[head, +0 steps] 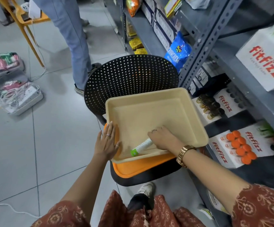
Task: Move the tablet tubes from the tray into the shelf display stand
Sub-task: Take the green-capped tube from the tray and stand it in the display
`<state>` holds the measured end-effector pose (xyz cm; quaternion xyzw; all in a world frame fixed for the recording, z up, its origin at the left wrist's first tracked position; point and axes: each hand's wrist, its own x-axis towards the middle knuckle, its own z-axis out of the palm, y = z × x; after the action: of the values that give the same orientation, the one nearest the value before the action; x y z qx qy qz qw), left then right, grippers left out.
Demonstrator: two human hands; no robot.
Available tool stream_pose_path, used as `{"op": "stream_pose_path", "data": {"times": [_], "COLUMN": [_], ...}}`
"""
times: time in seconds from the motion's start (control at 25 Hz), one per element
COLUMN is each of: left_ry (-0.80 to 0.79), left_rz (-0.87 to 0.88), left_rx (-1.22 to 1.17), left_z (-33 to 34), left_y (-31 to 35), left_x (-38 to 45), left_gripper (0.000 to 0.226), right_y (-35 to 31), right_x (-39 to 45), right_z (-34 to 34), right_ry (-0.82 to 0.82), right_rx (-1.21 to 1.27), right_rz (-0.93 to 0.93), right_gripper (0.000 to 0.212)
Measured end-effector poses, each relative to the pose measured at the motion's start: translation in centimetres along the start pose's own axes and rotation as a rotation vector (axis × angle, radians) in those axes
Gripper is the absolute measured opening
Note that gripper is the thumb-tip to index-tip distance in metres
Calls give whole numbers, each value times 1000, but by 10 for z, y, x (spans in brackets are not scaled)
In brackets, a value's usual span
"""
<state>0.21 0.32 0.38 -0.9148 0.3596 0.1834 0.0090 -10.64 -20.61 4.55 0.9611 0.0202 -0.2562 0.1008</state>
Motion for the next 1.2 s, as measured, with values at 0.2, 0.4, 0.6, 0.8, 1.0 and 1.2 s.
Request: {"op": "stream_pose_path", "data": {"times": [0.2,0.4,0.6,0.8,1.0,1.2], "left_ry": [92,199,322,374,383,304], "left_rz": [90,271,519,737,922,1081], "left_rx": [24,32,-17,9,53,76], "left_z": [-34,-80,-122,-149,-150,-140], "left_y": [41,118,219,316,400,465], "left_x": [-1,4,9,-7,-15,-23], "left_gripper": [69,73,92,87,67,67], "right_y": [41,87,127,160,190,208], "right_x": [-58,-146,-249,-344,-420,-478], "right_z": [-38,-80,-113,-124,-109,-84], "right_ry": [133,195,219,218,286,450], "right_rx": [-122,-205,-277,-285,73,415], "right_rz": [45,189,376,585,837,990], "right_gripper": [26,26,27,29,30,30]}}
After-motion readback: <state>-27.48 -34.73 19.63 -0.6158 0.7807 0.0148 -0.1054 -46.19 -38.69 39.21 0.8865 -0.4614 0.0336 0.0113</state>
